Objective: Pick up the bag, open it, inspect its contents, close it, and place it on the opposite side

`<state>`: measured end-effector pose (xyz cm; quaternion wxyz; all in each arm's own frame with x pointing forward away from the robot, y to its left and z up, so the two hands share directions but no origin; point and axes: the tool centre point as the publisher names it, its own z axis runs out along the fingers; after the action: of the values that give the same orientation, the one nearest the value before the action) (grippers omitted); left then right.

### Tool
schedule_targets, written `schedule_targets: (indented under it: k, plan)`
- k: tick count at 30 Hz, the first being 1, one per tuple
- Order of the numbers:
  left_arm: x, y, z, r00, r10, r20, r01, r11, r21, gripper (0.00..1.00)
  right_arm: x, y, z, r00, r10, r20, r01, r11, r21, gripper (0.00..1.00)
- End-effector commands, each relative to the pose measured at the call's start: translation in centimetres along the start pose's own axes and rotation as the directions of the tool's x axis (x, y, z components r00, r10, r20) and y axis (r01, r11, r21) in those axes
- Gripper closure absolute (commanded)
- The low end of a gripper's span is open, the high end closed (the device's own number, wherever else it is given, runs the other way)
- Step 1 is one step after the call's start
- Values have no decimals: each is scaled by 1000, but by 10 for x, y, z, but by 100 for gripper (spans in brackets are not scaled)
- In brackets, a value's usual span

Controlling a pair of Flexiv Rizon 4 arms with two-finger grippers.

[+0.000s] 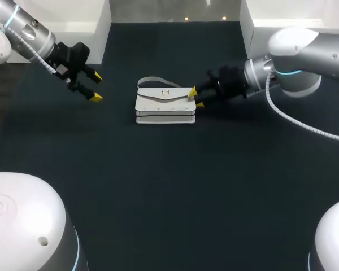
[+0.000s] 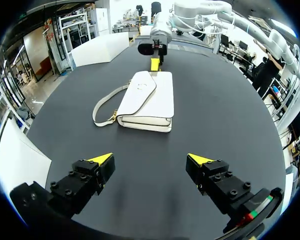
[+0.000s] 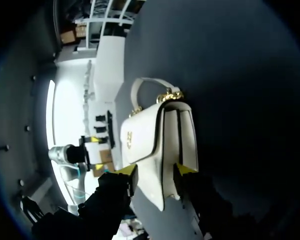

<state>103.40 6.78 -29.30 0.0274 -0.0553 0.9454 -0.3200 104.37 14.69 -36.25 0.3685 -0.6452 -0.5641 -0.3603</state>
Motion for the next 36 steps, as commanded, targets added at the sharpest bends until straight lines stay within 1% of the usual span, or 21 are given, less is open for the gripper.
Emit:
schedule_targets:
  k: [1, 5, 9, 10, 12, 14, 15, 17, 19, 21, 22, 24, 25, 26, 28, 30, 32, 34, 35, 36]
  plan:
    - [0, 0, 1, 1000, 1, 2, -1, 1000, 2, 0, 2, -4, -15, 1000, -10, 9, 10, 1000, -10, 0]
    - [0, 0, 1, 1000, 1, 2, -1, 1000, 2, 0, 6, -7, -34, 998, -42, 45, 43, 999, -27, 0]
    - [0, 0, 1, 1000, 1, 2, -1, 1000, 2, 0, 13, -9, -51, 988, -98, 117, 103, 994, -34, 0]
    - [0, 0, 1, 1000, 1, 2, -1, 1000, 2, 0, 15, -10, -54, 982, -117, 150, 124, 991, -40, 0]
    - [0, 0, 1, 1000, 1, 2, -1, 1000, 2, 0, 19, -11, -61, 976, -145, 163, 152, 988, -30, 0]
    - [0, 0, 1, 1000, 1, 2, -1, 1000, 2, 0, 24, -13, -67, 960, -184, 213, 196, 980, -35, 0]
    - [0, 0, 1, 1000, 1, 2, -1, 1000, 2, 0, 26, -13, -69, 954, -202, 220, 213, 977, -28, 0]
    - [0, 0, 1, 1000, 1, 2, -1, 1000, 2, 0, 32, -16, -74, 927, -255, 274, 272, 962, -25, 0]
    - [0, 0, 1, 1000, 1, 2, -1, 1000, 2, 0, 37, -19, -77, 910, -300, 287, 316, 949, -12, 0]
    - [0, 0, 1, 1000, 1, 2, -1, 1000, 2, 0, 41, -22, -79, 871, -347, 348, 373, 928, -7, 0]
    - [0, 0, 1, 1000, 1, 2, -1, 1000, 2, 0, 43, -23, -80, 862, -363, 353, 388, 922, -1, 0]
    - [0, 0, 1, 1000, 1, 2, -1, 1000, 2, 0, 46, -26, -82, 822, -413, 391, 445, 896, 12, 0]
    - [0, 0, 1, 1000, 1, 2, -1, 1000, 2, 0, 49, -28, -83, 791, -451, 414, 486, 874, 23, 0]
    - [0, 0, 1, 1000, 1, 2, -1, 1000, 2, 0, 50, -30, -84, 780, -469, 415, 503, 864, 31, 0]
    - [0, -3, 1, 1000, 10, 14, -10, 1000, -9, 0, 54, -35, -85, 722, -522, 454, 564, 824, 51, 0]
    - [0, -9, 1, 999, 39, 24, -39, 999, -8, 0, 56, -38, -85, 699, -555, 450, 594, 802, 67, 0]
    - [1, -16, 2, 996, 77, 39, -77, 997, -13, 0, 58, -42, -85, 636, -601, 484, 650, 755, 84, 0]
    - [1, -21, 3, 993, 107, 44, -107, 994, -7, 0, 59, -46, -84, 590, -636, 497, 687, 719, 105, 0]
    - [1, -24, 3, 989, 139, 53, -139, 990, 1, 0, 60, -49, -83, 554, -661, 507, 712, 691, 122, 0]
    - [1, -27, 3, 986, 161, 53, -162, 987, 10, 0, 59, -51, -82, 531, -673, 514, 726, 675, 132, 0]
